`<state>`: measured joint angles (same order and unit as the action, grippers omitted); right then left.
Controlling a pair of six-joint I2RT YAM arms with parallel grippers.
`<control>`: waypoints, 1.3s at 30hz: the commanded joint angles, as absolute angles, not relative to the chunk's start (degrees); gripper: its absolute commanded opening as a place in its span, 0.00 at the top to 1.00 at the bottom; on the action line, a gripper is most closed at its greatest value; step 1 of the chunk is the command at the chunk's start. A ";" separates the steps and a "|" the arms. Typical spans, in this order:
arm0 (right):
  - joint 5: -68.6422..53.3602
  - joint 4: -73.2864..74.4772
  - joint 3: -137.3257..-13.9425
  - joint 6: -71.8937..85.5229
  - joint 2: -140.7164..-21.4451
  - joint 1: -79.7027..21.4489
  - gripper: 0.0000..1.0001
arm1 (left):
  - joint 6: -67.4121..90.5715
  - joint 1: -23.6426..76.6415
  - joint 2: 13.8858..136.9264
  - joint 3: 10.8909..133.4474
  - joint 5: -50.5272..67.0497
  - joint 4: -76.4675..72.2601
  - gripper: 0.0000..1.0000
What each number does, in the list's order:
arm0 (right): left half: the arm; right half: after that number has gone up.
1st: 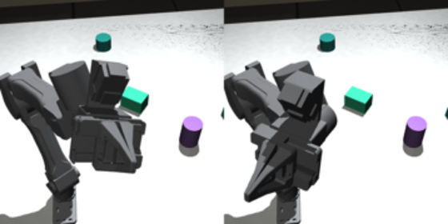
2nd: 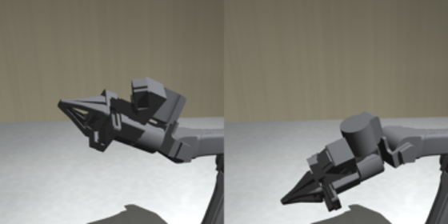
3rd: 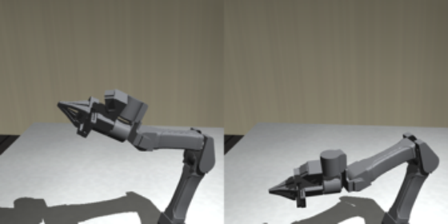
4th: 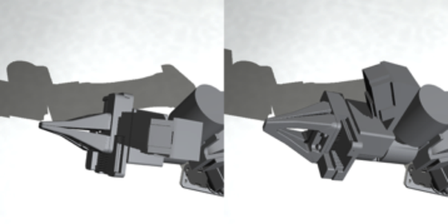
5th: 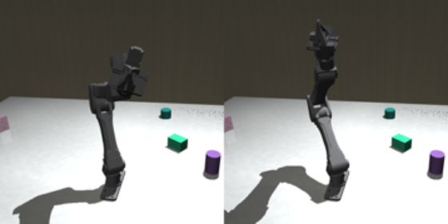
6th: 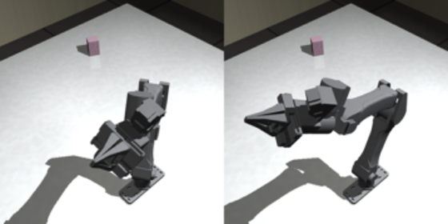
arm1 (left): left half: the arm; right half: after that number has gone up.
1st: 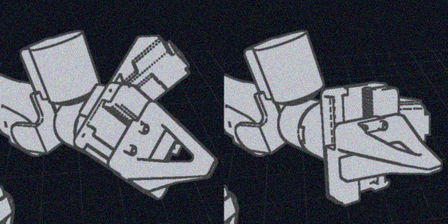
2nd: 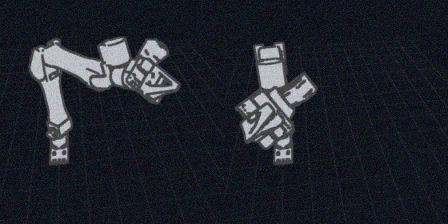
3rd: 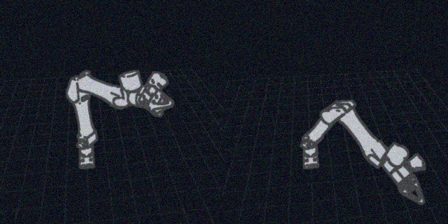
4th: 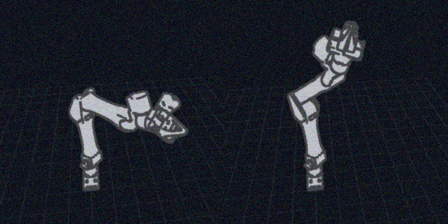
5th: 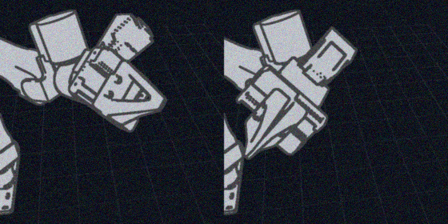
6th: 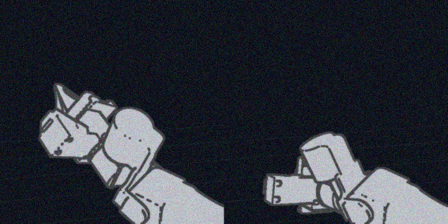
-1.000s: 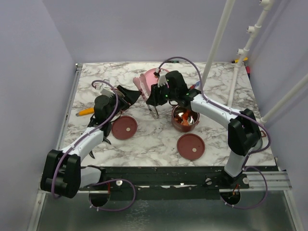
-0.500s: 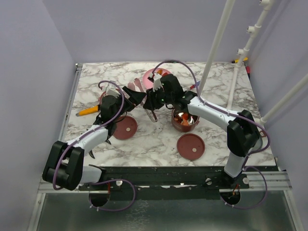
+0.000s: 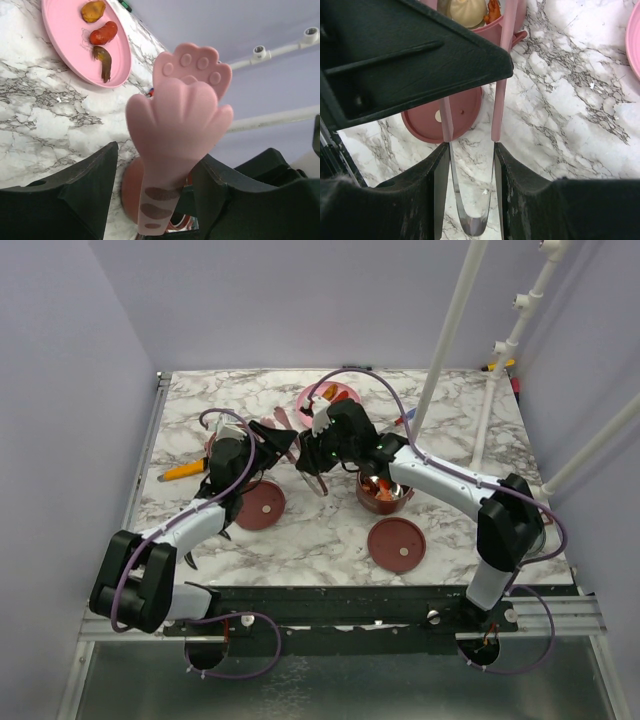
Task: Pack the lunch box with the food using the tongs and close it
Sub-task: Adjust the clamp.
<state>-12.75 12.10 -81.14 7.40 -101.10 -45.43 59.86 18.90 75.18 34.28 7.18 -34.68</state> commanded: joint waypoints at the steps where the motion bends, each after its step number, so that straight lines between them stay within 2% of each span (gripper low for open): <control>1: -9.86 13.89 -81.81 5.73 -98.08 -46.29 0.60 | 62.36 19.16 76.88 34.23 5.96 -36.67 0.41; 5: -8.90 15.08 -81.91 5.47 -97.36 -46.88 0.60 | 63.98 19.18 78.26 34.04 7.03 -37.67 0.48; 12: -7.58 13.86 -79.21 6.10 -96.73 -47.10 0.60 | 69.42 19.16 79.71 33.44 9.49 -42.25 0.70; 17: -6.39 12.66 -77.24 7.05 -96.36 -47.11 0.53 | 73.21 19.07 79.57 32.21 10.11 -44.35 0.88; 19: -5.73 12.18 -76.32 7.03 -96.20 -47.11 0.48 | 74.74 19.07 79.45 31.47 9.98 -45.66 0.92; 26: -3.37 12.30 -75.30 7.98 -96.36 -47.11 0.44 | 76.79 18.90 79.10 30.55 9.92 -46.77 0.96; 32: -3.23 11.67 -75.64 8.37 -96.86 -47.11 0.54 | 79.14 18.73 79.11 29.43 10.11 -48.75 0.96; 39: -3.29 11.73 -75.68 8.41 -97.20 -47.29 0.58 | 80.16 18.69 78.90 28.79 10.28 -49.54 0.96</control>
<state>-5.39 12.10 -75.90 8.36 -97.80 -47.22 77.78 18.74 79.35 29.43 8.99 -45.28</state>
